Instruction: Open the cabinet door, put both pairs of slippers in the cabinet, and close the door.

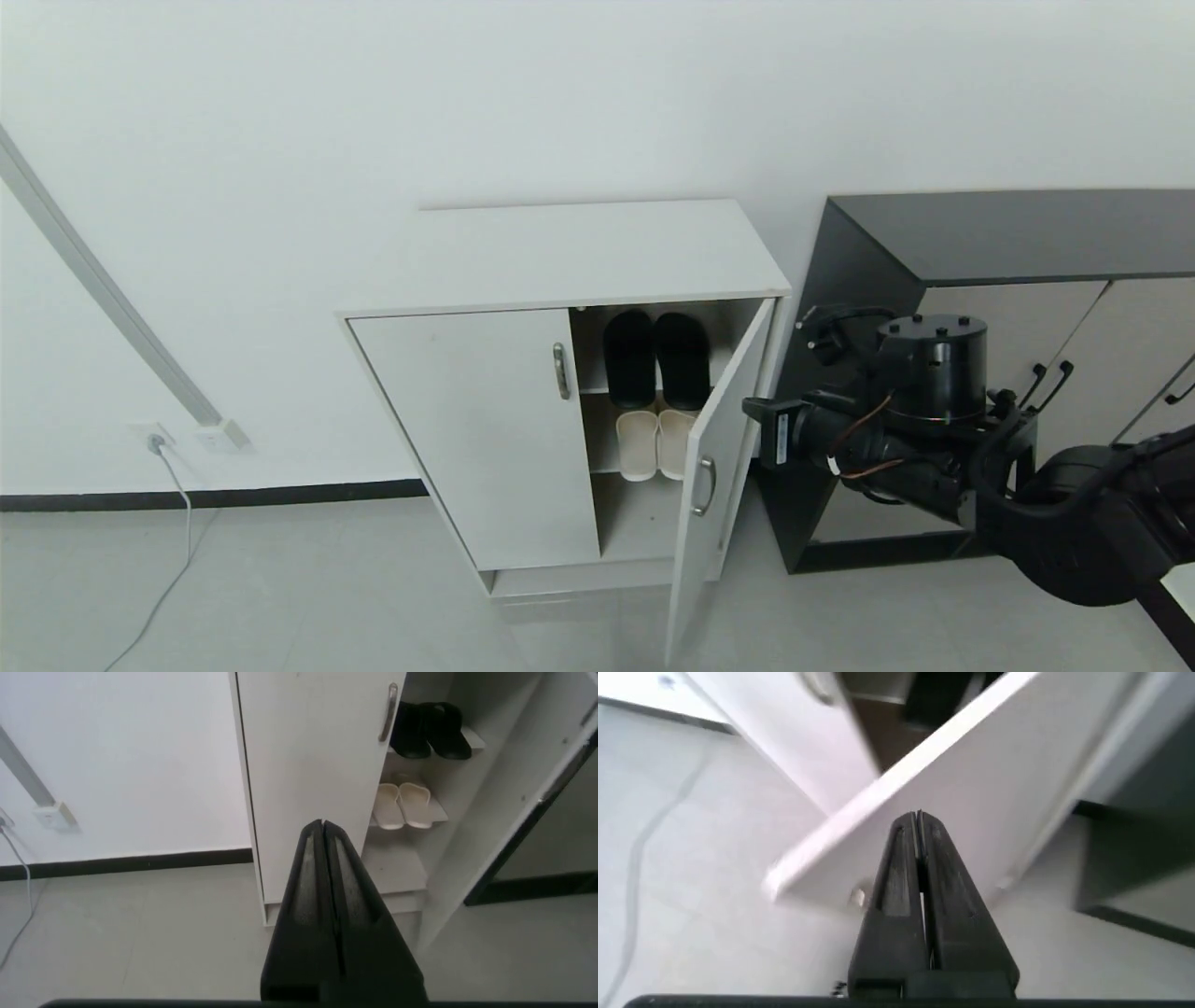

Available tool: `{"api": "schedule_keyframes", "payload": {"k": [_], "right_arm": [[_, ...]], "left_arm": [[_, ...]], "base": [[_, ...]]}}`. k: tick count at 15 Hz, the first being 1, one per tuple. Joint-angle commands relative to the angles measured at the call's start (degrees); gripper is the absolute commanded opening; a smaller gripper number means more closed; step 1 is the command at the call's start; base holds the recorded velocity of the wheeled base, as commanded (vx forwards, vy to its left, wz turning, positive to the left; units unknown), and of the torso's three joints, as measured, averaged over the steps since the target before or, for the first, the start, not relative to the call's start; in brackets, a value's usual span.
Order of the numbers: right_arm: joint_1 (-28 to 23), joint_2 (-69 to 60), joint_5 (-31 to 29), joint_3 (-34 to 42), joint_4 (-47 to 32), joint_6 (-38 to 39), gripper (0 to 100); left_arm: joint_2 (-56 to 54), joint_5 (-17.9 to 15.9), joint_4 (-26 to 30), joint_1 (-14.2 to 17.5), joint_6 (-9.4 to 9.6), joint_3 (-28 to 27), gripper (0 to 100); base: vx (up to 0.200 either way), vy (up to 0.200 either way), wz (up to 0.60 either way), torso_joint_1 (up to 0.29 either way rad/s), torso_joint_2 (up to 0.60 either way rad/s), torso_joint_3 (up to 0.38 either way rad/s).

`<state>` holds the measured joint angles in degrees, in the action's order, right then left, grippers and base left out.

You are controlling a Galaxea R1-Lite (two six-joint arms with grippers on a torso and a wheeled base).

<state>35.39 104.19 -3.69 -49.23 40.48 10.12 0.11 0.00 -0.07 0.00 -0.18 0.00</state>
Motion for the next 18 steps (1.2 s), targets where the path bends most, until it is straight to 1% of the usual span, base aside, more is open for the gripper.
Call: {"api": "schedule_keyframes", "payload": {"k": [1,3,4,5,6,9,15,18], "right_arm": [[0.2,-2.0,1.2,1.0,0.4,0.2,0],[0.2,-3.6,7.4,4.6,1.6,0.2,0],[0.1,-3.6,8.6,5.5,2.5,0.0,0],[-0.1,-3.0,10.2,7.7,5.5,-0.2,0],[-0.1,-2.7,10.5,8.9,7.2,-0.3,0],[0.3,-2.7,10.5,11.4,8.4,-0.5,0],[1.4,-3.3,10.6,13.3,8.4,-1.9,0],[1.7,-3.3,10.6,13.3,8.4,-1.9,0]], "left_arm": [[0.0,0.0,0.0,0.0,0.01,0.0,0],[0.0,0.0,0.0,0.0,0.01,0.0,0],[0.0,0.0,0.0,0.0,0.01,-0.1,0],[0.0,-0.1,0.0,0.0,0.09,-0.1,0],[0.0,-0.1,0.0,0.0,0.09,-0.1,0],[0.0,-0.1,0.0,0.0,0.09,-0.1,0],[0.0,-0.1,0.0,0.0,0.18,0.0,0],[0.0,-0.1,0.0,0.0,0.18,0.0,0]], "base": [[0.0,0.0,0.0,0.0,0.0,0.0],[0.0,0.0,0.0,0.0,0.0,0.0],[0.0,0.0,0.0,0.0,0.0,0.0],[0.0,0.0,0.0,0.0,0.0,0.0],[0.0,0.0,0.0,0.0,0.0,0.0],[0.2,0.0,0.0,0.002,0.01,0.004],[0.2,0.0,0.0,0.002,0.0,0.004],[0.0,0.0,0.0,0.0,0.0,0.0]]}}
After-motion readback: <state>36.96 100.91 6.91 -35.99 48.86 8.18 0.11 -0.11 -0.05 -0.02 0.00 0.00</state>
